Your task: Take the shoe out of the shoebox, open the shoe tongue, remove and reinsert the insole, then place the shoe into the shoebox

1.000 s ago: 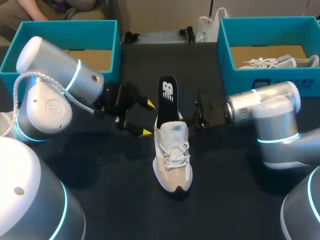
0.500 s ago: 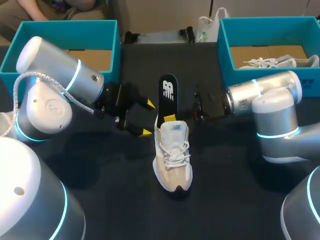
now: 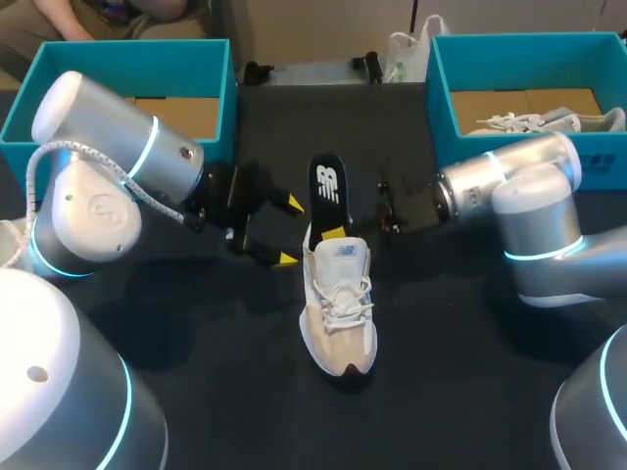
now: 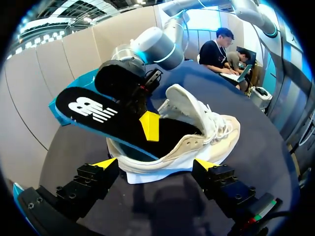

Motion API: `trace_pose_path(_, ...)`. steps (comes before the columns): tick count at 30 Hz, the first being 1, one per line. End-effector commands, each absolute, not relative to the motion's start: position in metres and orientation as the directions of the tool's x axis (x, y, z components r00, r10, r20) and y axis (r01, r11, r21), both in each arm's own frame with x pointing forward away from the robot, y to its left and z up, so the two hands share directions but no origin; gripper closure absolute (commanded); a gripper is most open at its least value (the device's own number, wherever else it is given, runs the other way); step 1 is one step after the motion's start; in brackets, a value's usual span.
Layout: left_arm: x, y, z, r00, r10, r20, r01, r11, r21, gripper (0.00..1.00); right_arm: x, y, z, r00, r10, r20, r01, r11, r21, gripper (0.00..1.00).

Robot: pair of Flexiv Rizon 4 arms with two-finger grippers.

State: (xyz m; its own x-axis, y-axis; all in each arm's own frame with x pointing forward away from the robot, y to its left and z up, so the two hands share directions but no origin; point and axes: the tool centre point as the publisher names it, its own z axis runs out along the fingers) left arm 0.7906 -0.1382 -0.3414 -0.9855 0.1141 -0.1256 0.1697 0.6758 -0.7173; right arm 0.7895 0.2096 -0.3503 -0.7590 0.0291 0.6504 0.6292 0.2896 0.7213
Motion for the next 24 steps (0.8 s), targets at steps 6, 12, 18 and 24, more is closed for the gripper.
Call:
trace_pose_path(6, 0.791, -0.139, -0.341, -0.986, 0.114, -0.124, 0.169, 0.68, -0.714, 0.0, 0.767, 0.21, -0.367, -0.726, 0.053, 0.685, 0.67, 0.276, 0.689, 1.0)
trace_pose_path(12, 0.791, -0.139, -0.341, -0.986, 0.114, -0.124, 0.169, 0.68, -0.714, 0.0, 0.764, 0.21, -0.366, -0.73, 0.069, 0.68, 0.669, 0.276, 0.69, 1.0)
trace_pose_path(18, 0.791, -0.139, -0.341, -0.986, 0.114, -0.124, 0.169, 0.68, -0.714, 0.0, 0.776, 0.212, -0.35, -0.767, 0.078, 0.637, 0.629, 0.292, 0.721, 0.75)
trace_pose_path(24, 0.791, -0.139, -0.341, -0.986, 0.114, -0.124, 0.169, 0.68, -0.714, 0.0, 0.785, 0.217, -0.337, -0.786, 0.066, 0.614, 0.599, 0.324, 0.732, 0.71)
